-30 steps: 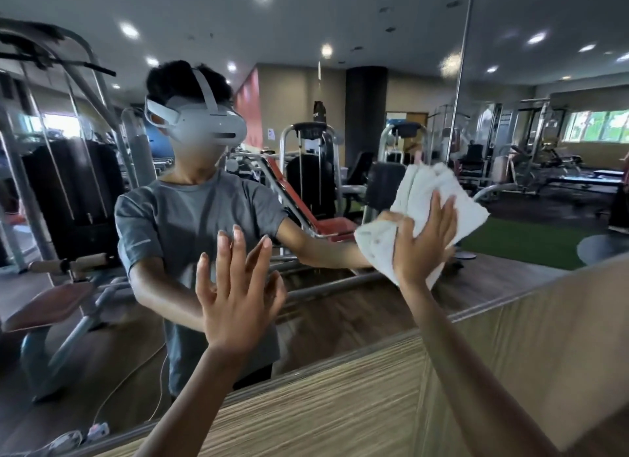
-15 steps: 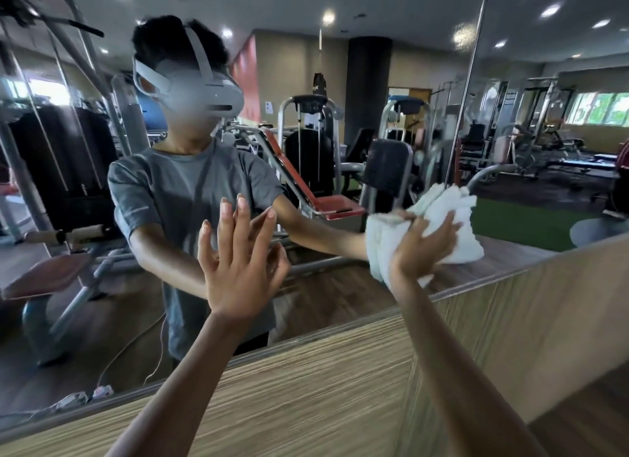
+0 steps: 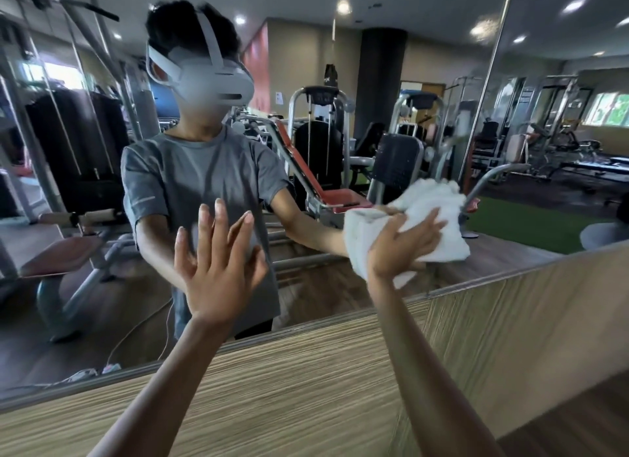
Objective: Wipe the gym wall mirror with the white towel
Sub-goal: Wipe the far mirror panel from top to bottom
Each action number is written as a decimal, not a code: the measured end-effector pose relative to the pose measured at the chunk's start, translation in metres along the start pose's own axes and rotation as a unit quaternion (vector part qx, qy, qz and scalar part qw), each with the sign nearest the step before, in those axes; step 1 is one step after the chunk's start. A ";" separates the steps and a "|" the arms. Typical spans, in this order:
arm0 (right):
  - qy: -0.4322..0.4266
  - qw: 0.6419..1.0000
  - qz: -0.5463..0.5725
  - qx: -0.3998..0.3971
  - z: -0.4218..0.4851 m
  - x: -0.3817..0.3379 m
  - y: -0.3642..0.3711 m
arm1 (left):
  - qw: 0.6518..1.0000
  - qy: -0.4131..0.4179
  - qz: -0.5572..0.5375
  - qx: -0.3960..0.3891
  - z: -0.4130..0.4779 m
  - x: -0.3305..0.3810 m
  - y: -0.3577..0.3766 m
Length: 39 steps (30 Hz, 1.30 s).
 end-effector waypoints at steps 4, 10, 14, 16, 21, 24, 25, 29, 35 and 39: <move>-0.432 0.888 -0.122 -0.105 -0.089 0.028 0.002 | 1.000 0.015 -0.023 0.012 0.000 -0.001 -0.001; -0.252 0.962 -0.062 -0.083 -0.035 0.052 -0.014 | 0.999 -0.028 -0.043 -0.018 -0.013 -0.037 -0.019; -0.040 0.999 0.027 -0.024 -0.073 -0.022 0.012 | 0.996 -0.087 -0.005 -0.029 -0.024 -0.067 -0.028; -0.231 0.971 -0.014 -0.066 -0.115 -0.031 0.016 | 0.993 -0.104 -0.013 -0.044 -0.026 -0.068 -0.029; -0.694 0.694 -0.148 -0.121 -0.128 0.038 0.007 | 0.985 -0.161 -0.016 -0.063 -0.038 -0.092 -0.039; -0.614 0.764 -0.149 -0.130 -0.097 0.046 -0.005 | 0.977 -0.197 -0.015 -0.079 -0.035 -0.099 -0.044; -0.549 0.814 -0.150 -0.115 -0.093 0.039 -0.003 | 0.976 -0.200 -0.005 -0.081 -0.033 -0.097 -0.045; -0.342 0.933 -0.077 -0.088 -0.134 -0.036 0.021 | 0.974 -0.193 -0.034 -0.109 -0.034 -0.095 -0.052; -0.648 0.737 -0.108 -0.158 -0.232 -0.025 0.027 | 0.970 -0.192 -0.005 -0.149 -0.063 -0.139 -0.064; -0.707 0.678 -0.108 -0.172 -0.187 0.019 0.013 | 0.957 -0.229 -0.023 -0.174 -0.085 -0.180 -0.079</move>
Point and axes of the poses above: each hand's wrist, its own z-axis towards the middle knuckle, its own y-axis out of the palm, x = y × z, the point moved 2 cm from there along z, towards the middle knuckle, and after that the axes turned 2 degrees about y, right-handed, at the moved point
